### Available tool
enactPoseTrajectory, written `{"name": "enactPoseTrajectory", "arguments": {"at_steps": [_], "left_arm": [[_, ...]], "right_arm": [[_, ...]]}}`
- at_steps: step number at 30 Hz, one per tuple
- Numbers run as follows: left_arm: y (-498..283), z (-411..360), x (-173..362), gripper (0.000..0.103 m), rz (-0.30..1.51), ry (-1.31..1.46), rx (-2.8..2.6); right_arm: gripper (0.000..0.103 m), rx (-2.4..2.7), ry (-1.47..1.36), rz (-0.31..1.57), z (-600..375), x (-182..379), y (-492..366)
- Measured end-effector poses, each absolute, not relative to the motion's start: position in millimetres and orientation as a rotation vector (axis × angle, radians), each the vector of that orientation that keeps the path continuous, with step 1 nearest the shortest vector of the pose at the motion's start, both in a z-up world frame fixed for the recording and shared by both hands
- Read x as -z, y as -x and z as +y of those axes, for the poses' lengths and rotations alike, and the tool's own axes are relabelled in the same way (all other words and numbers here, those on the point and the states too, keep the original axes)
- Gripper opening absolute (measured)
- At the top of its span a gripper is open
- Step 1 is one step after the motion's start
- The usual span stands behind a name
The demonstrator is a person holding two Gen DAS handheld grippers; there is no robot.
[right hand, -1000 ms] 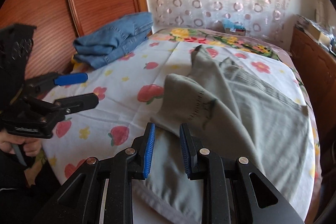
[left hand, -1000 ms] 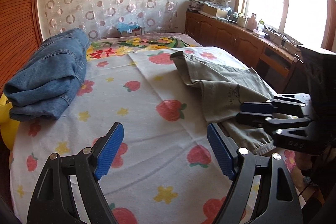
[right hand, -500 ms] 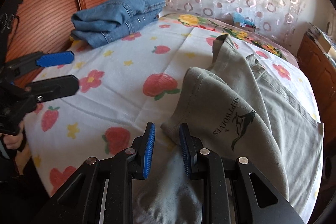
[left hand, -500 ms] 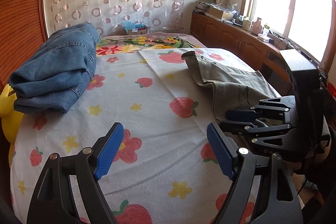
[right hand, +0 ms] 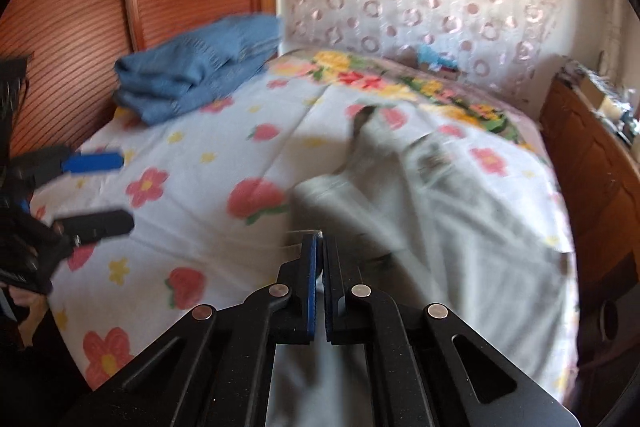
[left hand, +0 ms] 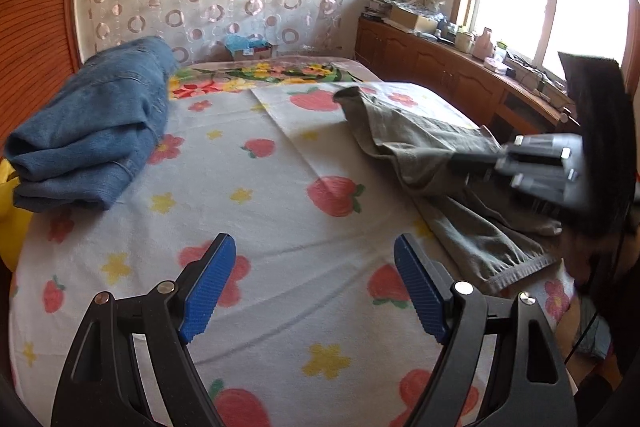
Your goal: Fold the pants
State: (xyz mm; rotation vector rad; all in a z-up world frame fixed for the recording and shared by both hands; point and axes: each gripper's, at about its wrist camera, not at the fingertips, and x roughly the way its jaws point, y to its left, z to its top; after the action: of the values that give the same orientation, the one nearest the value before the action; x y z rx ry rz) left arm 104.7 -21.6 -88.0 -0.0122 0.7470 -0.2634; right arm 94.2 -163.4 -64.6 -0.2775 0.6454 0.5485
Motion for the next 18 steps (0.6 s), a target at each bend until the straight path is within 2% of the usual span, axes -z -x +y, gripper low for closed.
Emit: {"name": "enactPoseTrajectory", "arguments": {"at_steps": [8, 18], "left_arm": [[-111, -50, 94, 0.082, 0.768, -0.011, 0.316], [-112, -73, 97, 0.082, 0.784, -0.025, 0.350]], "right_arm": [[0.002, -0.417, 0.241, 0.615, -221, 45, -108], [0.002, -0.269, 0.218, 0.663, -255, 59, -143]]}}
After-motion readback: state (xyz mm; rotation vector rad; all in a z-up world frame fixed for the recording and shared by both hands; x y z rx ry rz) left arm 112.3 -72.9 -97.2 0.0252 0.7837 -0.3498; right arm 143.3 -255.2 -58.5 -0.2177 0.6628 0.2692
